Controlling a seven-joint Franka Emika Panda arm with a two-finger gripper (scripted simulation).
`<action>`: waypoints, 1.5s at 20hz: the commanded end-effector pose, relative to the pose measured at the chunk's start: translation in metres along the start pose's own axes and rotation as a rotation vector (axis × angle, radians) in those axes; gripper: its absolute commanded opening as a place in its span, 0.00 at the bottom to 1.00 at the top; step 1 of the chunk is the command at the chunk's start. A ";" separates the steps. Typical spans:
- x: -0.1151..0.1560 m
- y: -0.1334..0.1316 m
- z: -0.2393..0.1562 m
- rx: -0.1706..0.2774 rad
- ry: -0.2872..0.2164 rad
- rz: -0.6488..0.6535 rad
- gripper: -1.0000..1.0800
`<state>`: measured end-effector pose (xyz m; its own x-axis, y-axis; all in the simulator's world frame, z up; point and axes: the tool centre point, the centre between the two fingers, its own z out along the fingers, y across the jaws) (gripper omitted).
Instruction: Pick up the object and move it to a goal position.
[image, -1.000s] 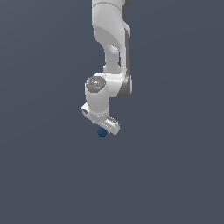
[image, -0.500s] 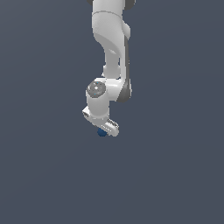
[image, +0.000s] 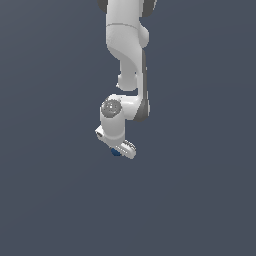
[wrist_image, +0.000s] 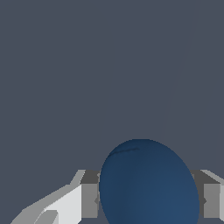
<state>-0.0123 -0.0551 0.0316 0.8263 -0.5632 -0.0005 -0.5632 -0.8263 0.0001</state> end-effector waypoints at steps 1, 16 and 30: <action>0.000 0.000 0.001 0.000 0.001 0.000 0.00; 0.004 0.001 -0.016 0.001 0.001 0.000 0.00; 0.034 0.014 -0.136 0.000 0.001 0.001 0.00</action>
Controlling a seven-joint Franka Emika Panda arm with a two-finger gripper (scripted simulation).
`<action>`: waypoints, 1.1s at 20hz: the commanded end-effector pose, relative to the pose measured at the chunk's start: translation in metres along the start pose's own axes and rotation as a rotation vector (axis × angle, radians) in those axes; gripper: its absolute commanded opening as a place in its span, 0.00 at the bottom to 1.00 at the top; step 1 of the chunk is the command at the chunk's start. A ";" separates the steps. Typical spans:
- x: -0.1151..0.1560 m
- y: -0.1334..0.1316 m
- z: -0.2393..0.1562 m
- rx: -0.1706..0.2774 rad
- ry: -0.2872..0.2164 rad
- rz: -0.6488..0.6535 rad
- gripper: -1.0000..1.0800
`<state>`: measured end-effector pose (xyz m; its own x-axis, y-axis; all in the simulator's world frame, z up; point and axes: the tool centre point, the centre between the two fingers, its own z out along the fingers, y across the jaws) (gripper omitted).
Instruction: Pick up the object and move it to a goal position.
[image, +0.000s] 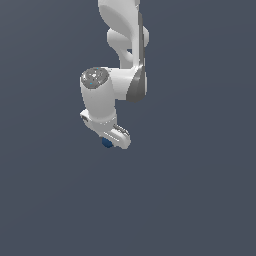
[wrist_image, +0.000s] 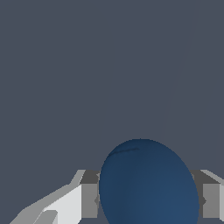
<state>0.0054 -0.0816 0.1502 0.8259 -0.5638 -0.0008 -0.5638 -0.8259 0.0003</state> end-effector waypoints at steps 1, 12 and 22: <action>0.007 0.003 -0.029 0.000 0.001 0.000 0.00; 0.038 0.013 -0.145 0.000 0.001 0.001 0.00; 0.061 0.018 -0.222 0.000 0.001 0.000 0.00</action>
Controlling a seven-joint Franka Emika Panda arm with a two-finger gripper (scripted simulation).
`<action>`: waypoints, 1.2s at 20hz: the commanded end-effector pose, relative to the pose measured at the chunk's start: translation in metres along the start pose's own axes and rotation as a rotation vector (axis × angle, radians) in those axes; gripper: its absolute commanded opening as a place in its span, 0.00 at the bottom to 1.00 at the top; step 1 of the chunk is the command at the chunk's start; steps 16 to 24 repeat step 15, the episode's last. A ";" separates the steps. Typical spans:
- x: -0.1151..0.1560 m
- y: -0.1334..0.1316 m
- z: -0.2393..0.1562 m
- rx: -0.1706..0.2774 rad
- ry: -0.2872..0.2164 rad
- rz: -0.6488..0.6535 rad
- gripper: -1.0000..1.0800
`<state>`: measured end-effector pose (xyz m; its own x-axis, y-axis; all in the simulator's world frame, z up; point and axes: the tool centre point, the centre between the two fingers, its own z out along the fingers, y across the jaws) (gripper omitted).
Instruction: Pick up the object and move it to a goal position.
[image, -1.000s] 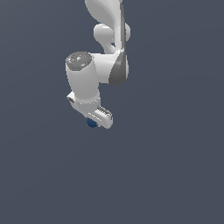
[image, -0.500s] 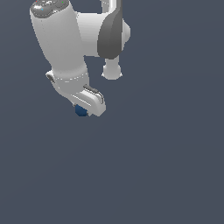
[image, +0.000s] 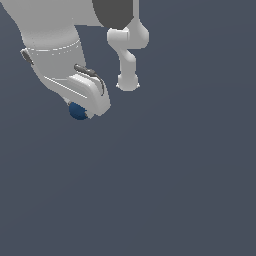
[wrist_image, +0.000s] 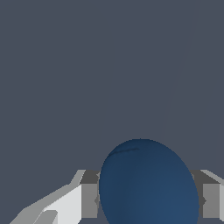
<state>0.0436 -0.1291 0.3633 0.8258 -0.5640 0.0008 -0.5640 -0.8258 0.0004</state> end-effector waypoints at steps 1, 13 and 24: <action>0.004 0.001 -0.014 0.000 0.000 0.000 0.00; 0.014 0.002 -0.041 0.000 -0.001 -0.001 0.00; 0.014 0.002 -0.041 0.000 -0.001 -0.001 0.00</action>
